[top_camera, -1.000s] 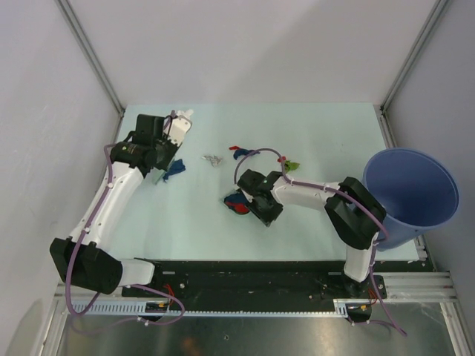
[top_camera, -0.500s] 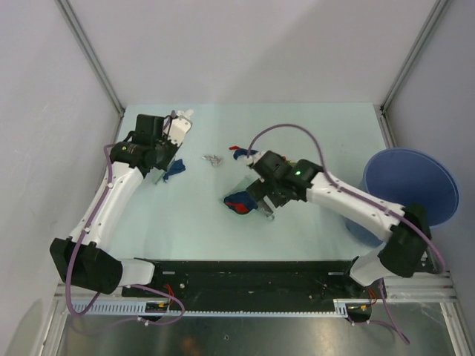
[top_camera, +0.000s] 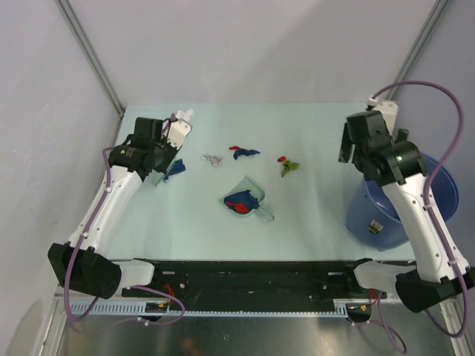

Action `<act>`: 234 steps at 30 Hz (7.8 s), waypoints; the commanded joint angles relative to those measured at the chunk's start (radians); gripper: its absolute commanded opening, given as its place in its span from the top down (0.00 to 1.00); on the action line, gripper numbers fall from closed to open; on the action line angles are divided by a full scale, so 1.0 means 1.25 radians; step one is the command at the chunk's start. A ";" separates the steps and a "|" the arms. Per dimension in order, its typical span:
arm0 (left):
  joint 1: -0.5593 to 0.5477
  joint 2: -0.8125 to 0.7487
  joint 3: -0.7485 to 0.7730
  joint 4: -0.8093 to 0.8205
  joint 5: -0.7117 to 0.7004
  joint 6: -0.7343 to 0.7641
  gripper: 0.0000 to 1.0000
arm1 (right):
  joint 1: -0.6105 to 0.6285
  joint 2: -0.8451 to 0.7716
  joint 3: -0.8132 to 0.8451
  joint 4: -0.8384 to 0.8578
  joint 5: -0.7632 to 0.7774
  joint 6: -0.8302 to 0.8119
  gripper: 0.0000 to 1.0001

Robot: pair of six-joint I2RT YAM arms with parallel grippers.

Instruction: Sweep away the paper scraps from the table

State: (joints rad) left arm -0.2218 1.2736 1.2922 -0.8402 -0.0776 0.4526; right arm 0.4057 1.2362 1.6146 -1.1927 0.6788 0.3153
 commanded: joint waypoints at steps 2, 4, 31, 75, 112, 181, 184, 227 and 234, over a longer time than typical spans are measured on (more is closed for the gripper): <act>0.006 -0.029 0.006 0.013 0.009 0.020 1.00 | -0.090 -0.050 -0.089 0.008 -0.047 0.009 0.00; 0.006 -0.028 0.007 0.014 0.017 0.020 1.00 | -0.127 -0.056 -0.113 0.015 -0.085 0.003 0.01; 0.008 -0.055 -0.016 0.009 0.025 0.043 1.00 | -0.133 0.366 0.246 0.223 -0.567 -0.491 1.00; 0.022 -0.079 -0.009 0.002 0.009 0.044 1.00 | 0.021 0.382 0.396 0.178 -0.327 -0.431 0.00; 0.030 -0.101 -0.030 0.000 0.008 0.059 1.00 | 0.336 0.437 -0.357 0.498 -0.583 -0.363 0.15; 0.013 -0.053 0.007 -0.010 0.075 0.031 1.00 | -0.234 -0.022 -0.274 0.901 -0.175 -1.717 1.00; -0.010 -0.040 0.045 -0.010 0.117 0.004 1.00 | -0.229 -0.019 -0.200 0.893 -0.170 -1.435 1.00; -0.083 0.625 0.400 0.192 0.298 -0.708 1.00 | 0.131 0.157 0.250 0.213 -0.051 -0.563 1.00; -0.025 0.448 0.177 0.196 0.305 -0.589 1.00 | 0.213 0.146 0.155 0.125 -0.348 -0.292 1.00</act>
State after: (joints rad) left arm -0.2733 1.9556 1.6299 -0.5549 0.3874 -0.4465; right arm 0.6510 1.4326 1.8809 -0.9356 0.4801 -0.2996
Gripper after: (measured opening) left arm 0.051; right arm 0.320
